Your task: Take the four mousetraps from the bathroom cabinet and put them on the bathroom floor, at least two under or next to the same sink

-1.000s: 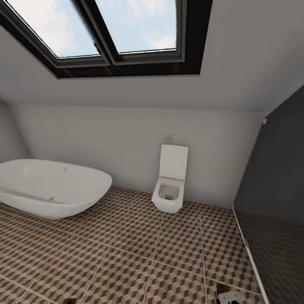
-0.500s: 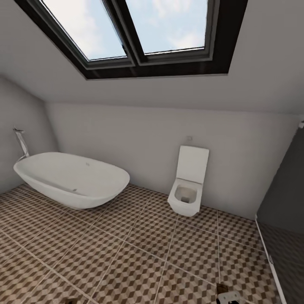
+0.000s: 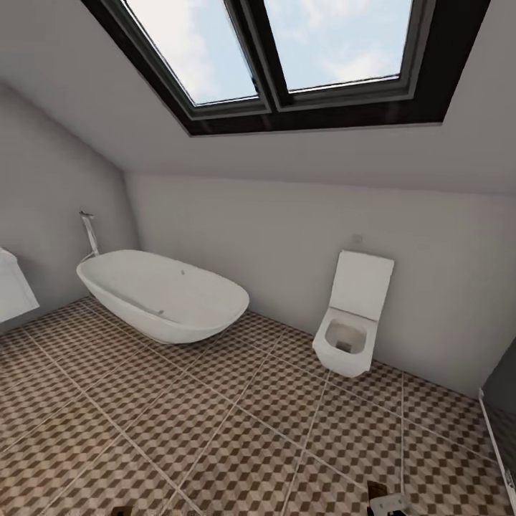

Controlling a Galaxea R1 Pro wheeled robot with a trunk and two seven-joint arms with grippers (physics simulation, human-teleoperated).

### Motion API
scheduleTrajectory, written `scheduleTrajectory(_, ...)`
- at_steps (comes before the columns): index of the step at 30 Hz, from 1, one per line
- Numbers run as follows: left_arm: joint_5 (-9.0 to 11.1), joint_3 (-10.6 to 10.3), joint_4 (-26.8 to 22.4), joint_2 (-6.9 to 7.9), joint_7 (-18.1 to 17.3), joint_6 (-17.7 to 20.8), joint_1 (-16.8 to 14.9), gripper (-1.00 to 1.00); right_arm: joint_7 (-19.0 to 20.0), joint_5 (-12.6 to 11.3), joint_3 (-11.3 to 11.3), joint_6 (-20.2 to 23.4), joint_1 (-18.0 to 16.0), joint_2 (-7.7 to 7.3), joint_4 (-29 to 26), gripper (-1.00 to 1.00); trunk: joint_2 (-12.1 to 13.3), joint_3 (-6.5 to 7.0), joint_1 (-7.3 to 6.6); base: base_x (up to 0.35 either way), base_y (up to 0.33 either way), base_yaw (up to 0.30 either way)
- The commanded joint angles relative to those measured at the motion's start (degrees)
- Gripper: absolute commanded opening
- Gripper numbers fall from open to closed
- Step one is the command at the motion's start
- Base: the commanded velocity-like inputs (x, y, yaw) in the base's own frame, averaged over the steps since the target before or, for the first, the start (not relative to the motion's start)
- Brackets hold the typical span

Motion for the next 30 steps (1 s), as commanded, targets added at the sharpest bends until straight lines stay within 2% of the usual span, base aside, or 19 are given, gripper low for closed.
scheduleTrajectory(1,0.6,-0.5,0.2,-0.02,-0.3,-0.3,-0.1,-1.00,-0.1,0.5,-0.3,-0.2,-0.1,-0.01,0.1,-1.00,-0.1,-0.13,0.04,0.000,0.000,0.300)
scheduleTrajectory(5,0.6,-0.5,0.2,0.02,-0.5,0.5,-0.1,-1.00,-0.1,0.5,-0.3,-0.2,-0.1,-0.01,0.1,-1.00,-0.1,-0.13,0.04,0.000,0.000,0.300)
scheduleTrajectory(11,0.8,-0.6,0.0,0.45,-0.6,8.2,-0.1,-1.00,-0.1,0.5,-0.3,-0.2,-0.1,-0.01,0.1,-1.00,-0.1,-0.13,0.04,0.000,0.000,0.300)
scheduleTrajectory(23,0.8,-0.5,0.0,0.07,-0.4,8.0,-0.1,-1.00,-0.1,0.5,-0.3,-0.2,-0.1,-0.01,0.1,-1.00,-0.1,-0.13,0.04,0.000,0.000,0.300)
scheduleTrajectory(30,0.9,-0.5,0.0,0.08,-0.5,6.2,-0.1,-1.00,-0.1,0.5,-0.3,-0.2,-0.1,-0.01,0.1,-1.00,-0.1,-0.13,0.04,0.000,0.000,0.300)
